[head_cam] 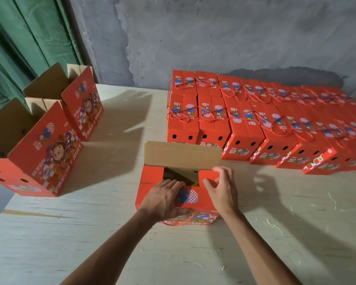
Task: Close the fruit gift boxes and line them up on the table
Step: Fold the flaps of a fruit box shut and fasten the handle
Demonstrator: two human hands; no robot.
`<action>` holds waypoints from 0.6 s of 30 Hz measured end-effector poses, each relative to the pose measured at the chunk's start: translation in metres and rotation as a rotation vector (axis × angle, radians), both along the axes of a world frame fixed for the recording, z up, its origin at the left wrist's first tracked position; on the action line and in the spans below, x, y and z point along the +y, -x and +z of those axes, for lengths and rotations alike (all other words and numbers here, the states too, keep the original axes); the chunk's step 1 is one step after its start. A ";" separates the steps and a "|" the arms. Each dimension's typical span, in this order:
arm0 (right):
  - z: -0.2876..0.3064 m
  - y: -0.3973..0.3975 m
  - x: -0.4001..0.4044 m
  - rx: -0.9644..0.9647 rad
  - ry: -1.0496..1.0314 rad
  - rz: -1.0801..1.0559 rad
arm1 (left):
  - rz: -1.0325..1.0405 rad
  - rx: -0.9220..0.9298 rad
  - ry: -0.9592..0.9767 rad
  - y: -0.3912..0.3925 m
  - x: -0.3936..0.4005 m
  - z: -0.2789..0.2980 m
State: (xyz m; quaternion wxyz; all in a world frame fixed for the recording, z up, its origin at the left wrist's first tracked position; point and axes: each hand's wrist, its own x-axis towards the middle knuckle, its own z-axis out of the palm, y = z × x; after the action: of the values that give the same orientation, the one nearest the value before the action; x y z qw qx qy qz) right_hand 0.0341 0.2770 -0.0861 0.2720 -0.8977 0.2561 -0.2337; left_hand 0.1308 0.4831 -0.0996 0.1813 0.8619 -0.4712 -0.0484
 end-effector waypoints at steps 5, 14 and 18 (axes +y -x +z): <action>0.016 -0.025 -0.022 0.227 -0.108 0.051 | 0.019 -0.011 0.019 0.000 0.000 0.001; 0.002 0.010 -0.022 -0.003 -0.093 0.113 | -0.019 0.023 0.082 0.002 0.000 0.005; -0.011 0.022 -0.021 -0.053 0.105 0.163 | -0.035 -0.012 0.139 0.007 0.005 0.005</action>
State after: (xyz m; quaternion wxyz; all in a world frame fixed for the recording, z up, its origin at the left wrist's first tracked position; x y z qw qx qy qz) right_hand 0.0125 0.2558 -0.0975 0.2495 -0.9221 0.1623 -0.2473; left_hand 0.1243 0.4877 -0.0946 0.2368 0.8391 -0.4895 -0.0136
